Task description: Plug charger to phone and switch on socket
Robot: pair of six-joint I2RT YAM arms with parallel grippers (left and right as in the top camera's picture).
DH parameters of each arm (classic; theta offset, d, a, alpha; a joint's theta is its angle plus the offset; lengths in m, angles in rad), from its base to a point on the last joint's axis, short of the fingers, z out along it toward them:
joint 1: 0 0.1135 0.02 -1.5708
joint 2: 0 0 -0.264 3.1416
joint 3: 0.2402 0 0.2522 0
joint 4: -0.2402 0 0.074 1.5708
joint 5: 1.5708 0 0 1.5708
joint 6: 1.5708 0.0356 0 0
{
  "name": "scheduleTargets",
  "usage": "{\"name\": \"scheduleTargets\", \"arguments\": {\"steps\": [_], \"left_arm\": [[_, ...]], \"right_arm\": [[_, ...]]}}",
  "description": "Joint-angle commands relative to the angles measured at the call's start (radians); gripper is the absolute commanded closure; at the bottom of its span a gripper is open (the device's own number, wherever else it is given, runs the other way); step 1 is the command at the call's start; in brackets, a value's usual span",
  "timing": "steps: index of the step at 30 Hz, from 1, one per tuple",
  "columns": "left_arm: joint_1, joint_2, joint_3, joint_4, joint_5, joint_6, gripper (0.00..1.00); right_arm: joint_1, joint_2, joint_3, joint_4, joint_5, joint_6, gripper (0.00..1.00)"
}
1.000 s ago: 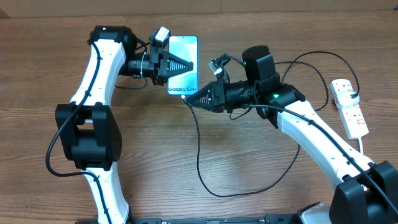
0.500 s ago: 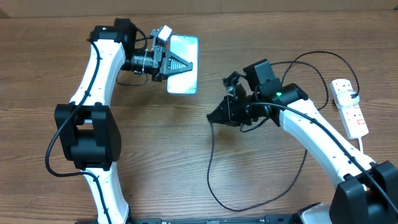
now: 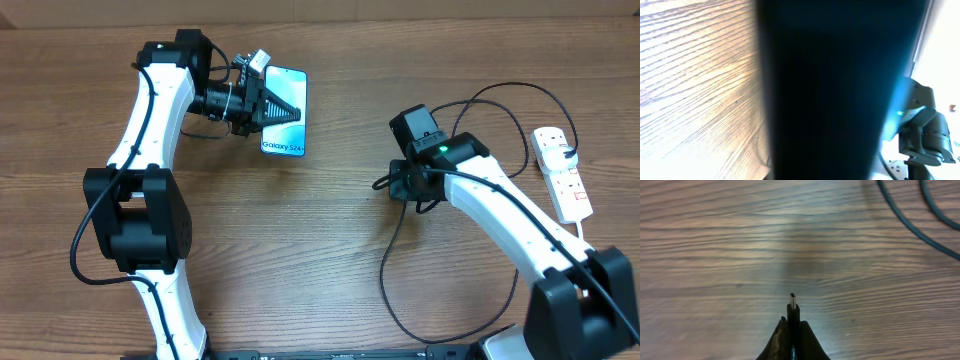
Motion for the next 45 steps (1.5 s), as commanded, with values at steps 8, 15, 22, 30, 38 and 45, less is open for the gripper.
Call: {"name": "scheduleTargets", "arguments": {"steps": [8,15,22,30,38,45], "left_arm": [[-0.001,-0.025,0.014,0.0,0.0,-0.014,0.96],[-0.001,-0.025,0.014,-0.002,-0.012,-0.014,0.96],[-0.002,-0.025,0.014,-0.002,-0.012,-0.014,0.96],[-0.002,-0.025,0.014,-0.003,-0.012,-0.014,0.96],[-0.002,-0.025,0.014,-0.004,-0.012,-0.013,0.96],[-0.002,-0.025,0.014,-0.004,-0.026,-0.014,0.96]], "right_arm": [[-0.002,0.183,-0.001,0.019,0.091,0.043,0.96],[-0.002,0.249,-0.002,0.03,0.07,0.066,0.96],[-0.003,0.293,-0.002,0.031,0.026,0.095,0.96],[-0.003,0.303,-0.036,0.06,-0.018,0.096,0.86],[-0.005,0.303,-0.074,0.122,-0.017,0.107,0.85],[-0.005,0.303,-0.074,0.122,-0.014,0.121,0.72]]}}
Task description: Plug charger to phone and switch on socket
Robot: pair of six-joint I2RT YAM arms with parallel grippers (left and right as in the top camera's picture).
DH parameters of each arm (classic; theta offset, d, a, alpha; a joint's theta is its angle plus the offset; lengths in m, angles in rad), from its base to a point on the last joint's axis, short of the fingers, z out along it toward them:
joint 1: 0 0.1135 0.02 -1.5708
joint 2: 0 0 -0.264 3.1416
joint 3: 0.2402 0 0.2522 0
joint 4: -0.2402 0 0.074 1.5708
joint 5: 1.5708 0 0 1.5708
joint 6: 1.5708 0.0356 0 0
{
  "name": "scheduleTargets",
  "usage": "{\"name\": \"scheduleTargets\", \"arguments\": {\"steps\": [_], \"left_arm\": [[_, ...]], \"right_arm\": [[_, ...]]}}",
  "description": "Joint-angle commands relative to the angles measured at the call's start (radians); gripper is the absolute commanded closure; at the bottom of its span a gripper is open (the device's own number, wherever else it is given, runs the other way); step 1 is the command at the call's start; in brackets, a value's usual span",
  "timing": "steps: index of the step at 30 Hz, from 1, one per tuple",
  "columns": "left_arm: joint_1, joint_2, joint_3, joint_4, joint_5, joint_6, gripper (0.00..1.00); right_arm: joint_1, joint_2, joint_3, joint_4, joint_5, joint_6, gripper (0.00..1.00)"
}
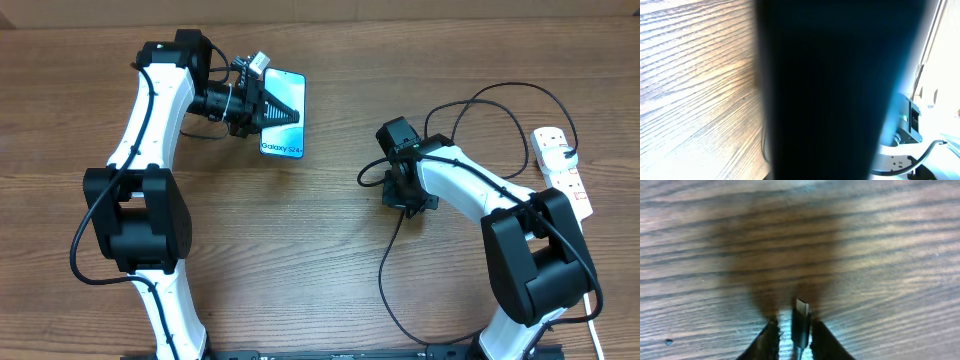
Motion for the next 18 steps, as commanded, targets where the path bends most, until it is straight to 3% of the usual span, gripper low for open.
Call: {"name": "scheduleTargets", "arguments": {"steps": [1,5,11,15,18], "left_arm": [[-0.002,-0.025,0.014,0.0,0.012,0.001,0.96],[-0.002,-0.025,0.014,0.0,0.012,0.001,0.96],[-0.002,-0.025,0.014,0.0,0.012,0.001,0.96],[-0.002,-0.025,0.014,0.0,0.012,0.001,0.96],[-0.002,-0.025,0.014,0.0,0.013,0.001,0.96]], "right_arm": [[-0.002,0.059,-0.048,0.017,-0.032,0.02,0.65],[-0.002,0.059,-0.048,0.021,-0.032,0.02,0.57],[-0.002,0.059,-0.048,0.021,-0.032,0.02,0.83],[-0.002,0.059,-0.048,0.021,-0.032,0.02,0.87],[-0.002,0.059,-0.048,0.02,-0.034,0.02,0.96]]}}
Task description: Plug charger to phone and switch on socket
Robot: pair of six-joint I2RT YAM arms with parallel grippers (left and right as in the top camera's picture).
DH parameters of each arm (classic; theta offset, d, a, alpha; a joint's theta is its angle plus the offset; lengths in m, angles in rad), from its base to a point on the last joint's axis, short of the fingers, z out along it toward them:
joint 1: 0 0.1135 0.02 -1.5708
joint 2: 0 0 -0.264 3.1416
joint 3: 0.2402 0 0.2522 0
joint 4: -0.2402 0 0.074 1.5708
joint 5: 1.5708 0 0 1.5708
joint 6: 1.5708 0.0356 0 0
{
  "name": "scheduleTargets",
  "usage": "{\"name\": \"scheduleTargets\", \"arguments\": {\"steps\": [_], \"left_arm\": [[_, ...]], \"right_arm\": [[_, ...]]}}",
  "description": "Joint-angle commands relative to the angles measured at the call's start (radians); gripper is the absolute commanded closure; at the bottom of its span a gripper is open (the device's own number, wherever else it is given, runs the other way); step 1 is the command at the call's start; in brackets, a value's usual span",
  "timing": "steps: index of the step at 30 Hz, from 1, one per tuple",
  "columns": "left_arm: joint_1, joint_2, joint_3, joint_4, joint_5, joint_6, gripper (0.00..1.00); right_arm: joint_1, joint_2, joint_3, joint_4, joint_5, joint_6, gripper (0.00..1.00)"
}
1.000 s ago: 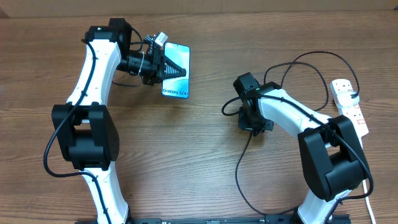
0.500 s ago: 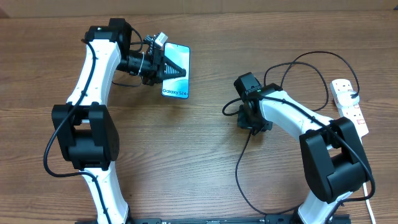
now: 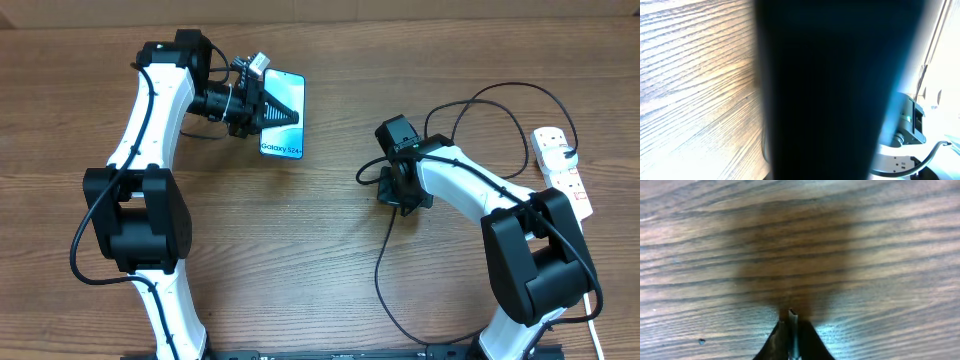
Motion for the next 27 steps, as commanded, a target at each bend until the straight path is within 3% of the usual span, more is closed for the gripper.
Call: {"name": "scheduleTargets", "arguments": {"steps": [1,6,7,8,15,18,22,24,27], "left_arm": [[-0.002,-0.025,0.014,-0.001,0.026,0.0,0.96],[-0.002,-0.025,0.014,0.0,0.039,-0.029,0.96],[-0.002,-0.025,0.014,0.0,0.049,-0.029,0.96],[-0.002,-0.025,0.014,0.0,0.049,-0.029,0.96],[-0.002,-0.025,0.014,0.0,0.048,-0.029,0.96],[-0.002,-0.025,0.014,0.0,0.048,-0.029,0.96],[-0.002,-0.025,0.014,0.0,0.048,-0.029,0.96],[-0.002,-0.025,0.014,0.0,0.048,-0.029,0.96],[-0.002,-0.025,0.014,0.0,0.048,-0.029,0.96]], "right_arm": [[0.001,0.06,-0.047,-0.012,0.013,0.001,0.96],[0.001,0.06,-0.047,-0.016,0.005,0.0,0.93],[0.001,0.06,-0.047,-0.02,0.005,0.001,0.8],[0.001,0.06,-0.047,-0.024,0.002,0.001,0.78],[0.001,0.06,-0.047,-0.045,-0.03,0.001,0.76],[0.001,0.06,-0.047,-0.047,-0.04,0.001,0.56],[0.001,0.06,-0.047,-0.048,-0.04,0.002,0.46],[0.001,0.06,-0.047,-0.053,-0.04,0.003,0.23],[0.001,0.06,-0.047,-0.056,-0.04,0.006,0.11]]}}
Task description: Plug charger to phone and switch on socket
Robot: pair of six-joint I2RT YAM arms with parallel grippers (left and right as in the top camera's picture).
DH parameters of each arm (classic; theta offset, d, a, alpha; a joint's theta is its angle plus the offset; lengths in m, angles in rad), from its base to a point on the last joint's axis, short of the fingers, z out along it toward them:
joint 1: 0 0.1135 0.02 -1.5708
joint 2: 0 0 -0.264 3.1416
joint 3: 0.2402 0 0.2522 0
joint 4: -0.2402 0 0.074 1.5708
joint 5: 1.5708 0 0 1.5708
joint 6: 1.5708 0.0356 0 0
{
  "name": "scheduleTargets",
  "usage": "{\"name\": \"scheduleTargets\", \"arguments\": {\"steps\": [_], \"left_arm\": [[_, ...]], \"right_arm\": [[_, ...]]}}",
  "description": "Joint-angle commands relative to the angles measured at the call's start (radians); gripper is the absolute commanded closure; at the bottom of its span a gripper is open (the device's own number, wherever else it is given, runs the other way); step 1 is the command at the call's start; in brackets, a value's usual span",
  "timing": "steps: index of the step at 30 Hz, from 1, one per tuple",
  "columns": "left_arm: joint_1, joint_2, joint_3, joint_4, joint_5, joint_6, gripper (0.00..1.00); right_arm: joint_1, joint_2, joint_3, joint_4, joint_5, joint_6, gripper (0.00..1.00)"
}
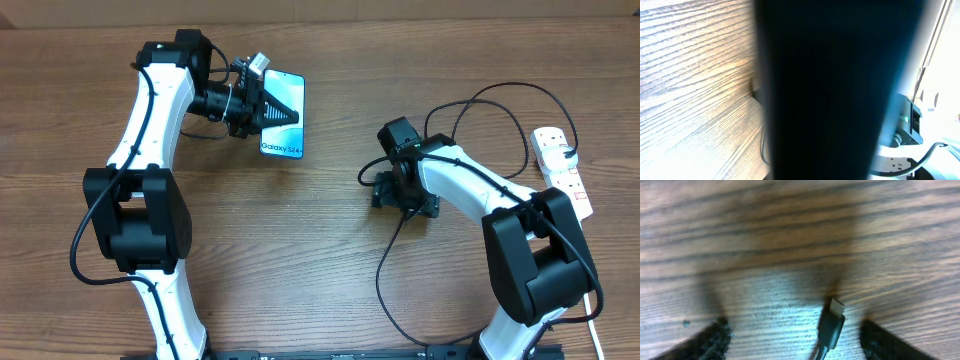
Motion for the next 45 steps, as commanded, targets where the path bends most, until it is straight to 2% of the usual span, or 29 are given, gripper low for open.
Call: {"name": "scheduleTargets", "arguments": {"steps": [1,3,4,5,6,12,15,18,25,29,45], "left_arm": [[-0.002,-0.025,0.014,0.0,0.047,-0.006,0.95],[-0.002,-0.025,0.014,0.0,0.047,-0.006,0.96],[-0.002,-0.025,0.014,0.0,0.047,-0.006,0.96],[-0.002,-0.025,0.014,0.0,0.047,-0.006,0.96],[-0.002,-0.025,0.014,0.0,0.047,-0.006,0.96],[-0.002,-0.025,0.014,0.0,0.047,-0.005,0.96],[-0.002,-0.025,0.014,0.0,0.046,-0.005,0.96],[-0.002,-0.025,0.014,0.0,0.046,-0.005,0.96],[-0.002,-0.025,0.014,0.0,0.046,-0.005,0.96],[-0.002,-0.025,0.014,0.0,0.046,-0.005,0.96],[-0.002,-0.025,0.014,0.0,0.046,-0.006,0.96]], "right_arm": [[0.005,0.06,-0.047,-0.004,-0.003,0.006,0.1],[0.005,0.06,-0.047,-0.005,-0.003,0.006,0.07],[0.005,0.06,-0.047,-0.007,-0.003,0.006,0.11],[0.005,0.06,-0.047,-0.01,-0.006,0.005,0.21],[0.005,0.06,-0.047,-0.016,-0.018,0.005,0.39],[0.005,0.06,-0.047,-0.033,-0.04,0.008,0.45],[0.005,0.06,-0.047,-0.016,-0.036,0.012,0.52],[0.005,0.06,-0.047,0.005,-0.036,0.001,0.64],[0.005,0.06,-0.047,0.022,-0.015,-0.007,0.66],[0.005,0.06,-0.047,0.027,-0.01,-0.006,0.81],[0.005,0.06,-0.047,0.026,-0.01,-0.006,0.94]]}}
